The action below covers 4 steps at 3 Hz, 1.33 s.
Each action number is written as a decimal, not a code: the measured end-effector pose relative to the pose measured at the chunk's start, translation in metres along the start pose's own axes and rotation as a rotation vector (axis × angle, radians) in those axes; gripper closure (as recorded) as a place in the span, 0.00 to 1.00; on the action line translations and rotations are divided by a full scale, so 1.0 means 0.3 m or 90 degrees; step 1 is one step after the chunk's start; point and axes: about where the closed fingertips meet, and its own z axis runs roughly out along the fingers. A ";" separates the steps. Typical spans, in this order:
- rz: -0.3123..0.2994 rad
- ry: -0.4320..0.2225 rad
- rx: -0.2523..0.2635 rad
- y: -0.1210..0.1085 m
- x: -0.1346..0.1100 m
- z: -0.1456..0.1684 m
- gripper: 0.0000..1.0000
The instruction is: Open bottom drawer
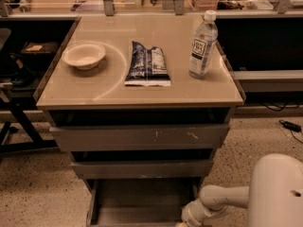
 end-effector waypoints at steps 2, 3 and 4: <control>0.085 0.046 -0.058 0.104 0.187 0.044 0.00; 0.121 0.049 -0.076 0.210 0.264 0.014 0.00; 0.151 0.041 -0.084 0.314 0.321 -0.030 0.00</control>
Offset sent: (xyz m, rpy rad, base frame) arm -0.1434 -0.0408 -0.0153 -0.0168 0.3459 -0.0987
